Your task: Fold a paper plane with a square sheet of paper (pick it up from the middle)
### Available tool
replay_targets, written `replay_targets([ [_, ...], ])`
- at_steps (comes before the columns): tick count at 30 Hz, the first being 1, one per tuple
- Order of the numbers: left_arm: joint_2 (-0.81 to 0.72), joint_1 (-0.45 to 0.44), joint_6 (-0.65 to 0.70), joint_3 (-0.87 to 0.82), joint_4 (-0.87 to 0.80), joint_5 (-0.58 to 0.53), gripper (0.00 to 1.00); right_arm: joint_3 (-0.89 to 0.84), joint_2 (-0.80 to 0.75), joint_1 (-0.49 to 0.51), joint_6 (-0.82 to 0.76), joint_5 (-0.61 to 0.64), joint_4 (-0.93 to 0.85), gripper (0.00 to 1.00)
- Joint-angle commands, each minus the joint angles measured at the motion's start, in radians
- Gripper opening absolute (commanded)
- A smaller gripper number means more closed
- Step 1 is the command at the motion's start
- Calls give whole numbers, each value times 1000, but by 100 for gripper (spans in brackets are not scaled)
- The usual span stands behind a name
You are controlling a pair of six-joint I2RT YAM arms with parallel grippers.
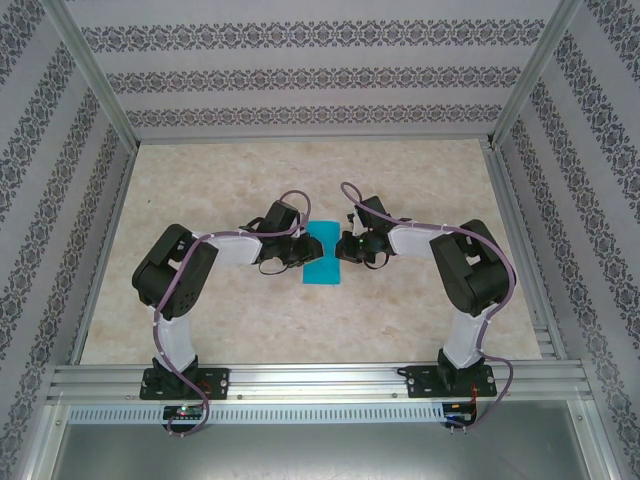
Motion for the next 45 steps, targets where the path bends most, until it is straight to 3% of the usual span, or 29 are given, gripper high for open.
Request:
replay_targets([
  [1, -12, -16, 40, 28, 3, 7, 23, 17, 21, -3, -29, -2, -1, 8],
  [21, 66, -25, 57, 69, -123, -69, 22, 25, -7, -3, -23, -15, -17, 10],
  [31, 70, -25, 55, 28, -141, -99, 20, -32, -233, -6, -57, -4, -64, 23],
  [39, 84, -26, 56, 28, -126, -102, 19, -83, -204, 80, -40, -65, -33, 7],
  [45, 93, -26, 57, 35, -133, -94, 17, -46, -123, 97, -41, -109, -40, 3],
])
